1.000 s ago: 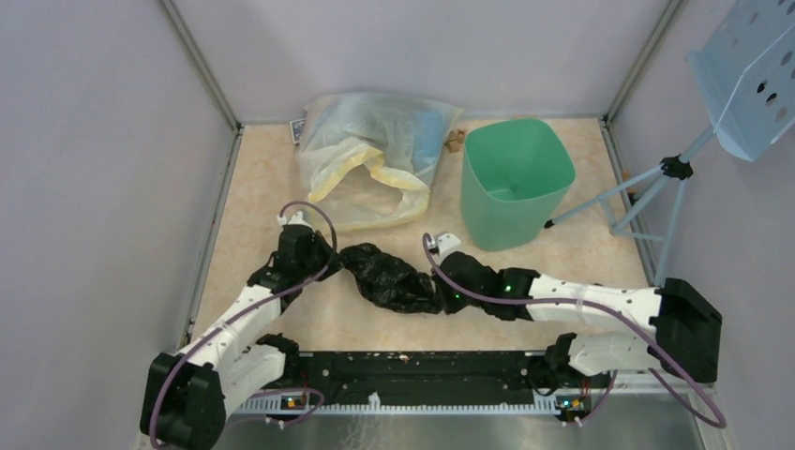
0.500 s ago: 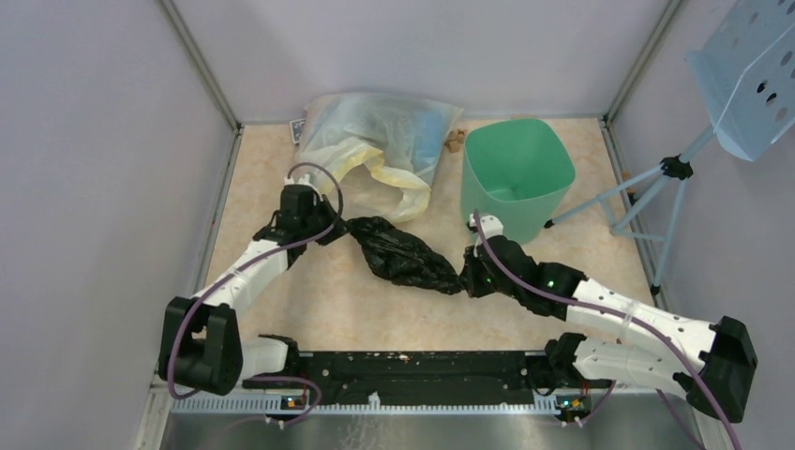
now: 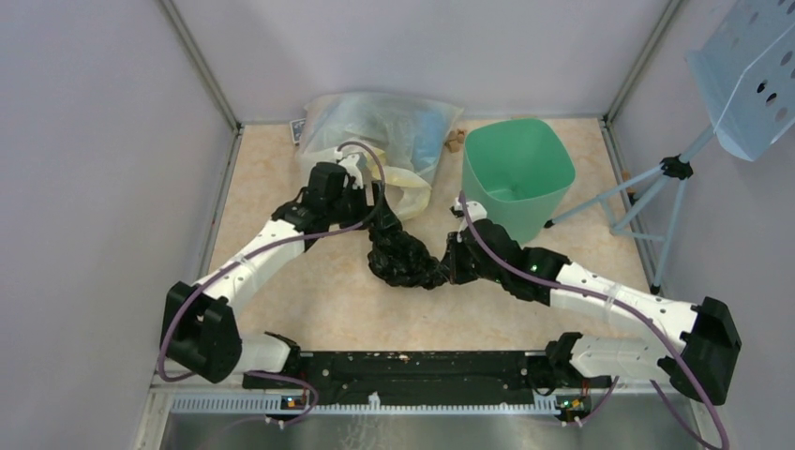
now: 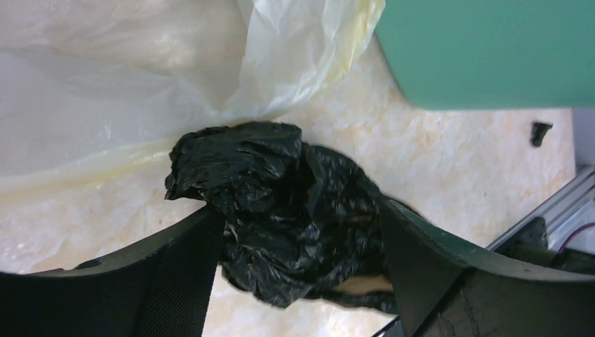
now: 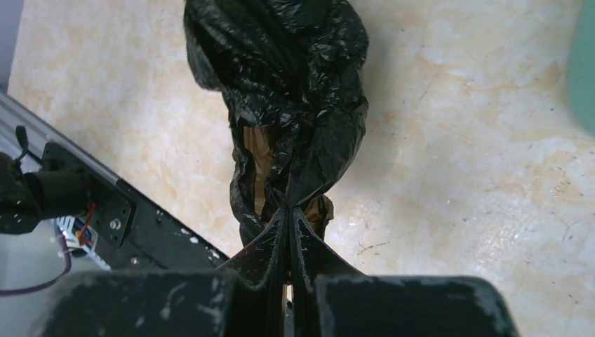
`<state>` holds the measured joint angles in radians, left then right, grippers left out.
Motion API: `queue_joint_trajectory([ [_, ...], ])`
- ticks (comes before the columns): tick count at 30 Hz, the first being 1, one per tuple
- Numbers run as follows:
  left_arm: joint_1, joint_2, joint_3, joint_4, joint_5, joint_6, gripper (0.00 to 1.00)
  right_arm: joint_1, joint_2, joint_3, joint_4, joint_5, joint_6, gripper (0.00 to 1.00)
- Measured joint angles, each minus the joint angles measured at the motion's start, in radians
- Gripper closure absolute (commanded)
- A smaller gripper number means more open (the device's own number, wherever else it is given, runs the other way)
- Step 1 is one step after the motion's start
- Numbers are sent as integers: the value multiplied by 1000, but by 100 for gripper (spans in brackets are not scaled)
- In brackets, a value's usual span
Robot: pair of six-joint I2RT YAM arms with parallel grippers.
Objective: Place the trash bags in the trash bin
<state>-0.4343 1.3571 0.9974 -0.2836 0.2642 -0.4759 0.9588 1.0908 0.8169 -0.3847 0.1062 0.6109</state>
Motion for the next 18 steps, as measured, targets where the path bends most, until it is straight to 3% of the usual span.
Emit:
queue_joint_trajectory([
  [6, -5, -179, -53, -121, 10, 79, 8, 0, 3, 0, -21, 85, 31, 100],
  [8, -5, -255, -89, -145, 10, 82, 1, 0, -5, -13, -19, 111, 33, 100],
  [12, -5, -393, -167, -191, -10, 56, 2, 0, -23, -48, -42, 140, 28, 100],
  [15, -6, -463, -219, -212, -12, 25, 10, 0, -23, -60, -58, 143, 15, 86],
  [18, -6, -507, -292, -198, 23, -1, 22, 0, -23, -65, -61, 131, -16, 57],
])
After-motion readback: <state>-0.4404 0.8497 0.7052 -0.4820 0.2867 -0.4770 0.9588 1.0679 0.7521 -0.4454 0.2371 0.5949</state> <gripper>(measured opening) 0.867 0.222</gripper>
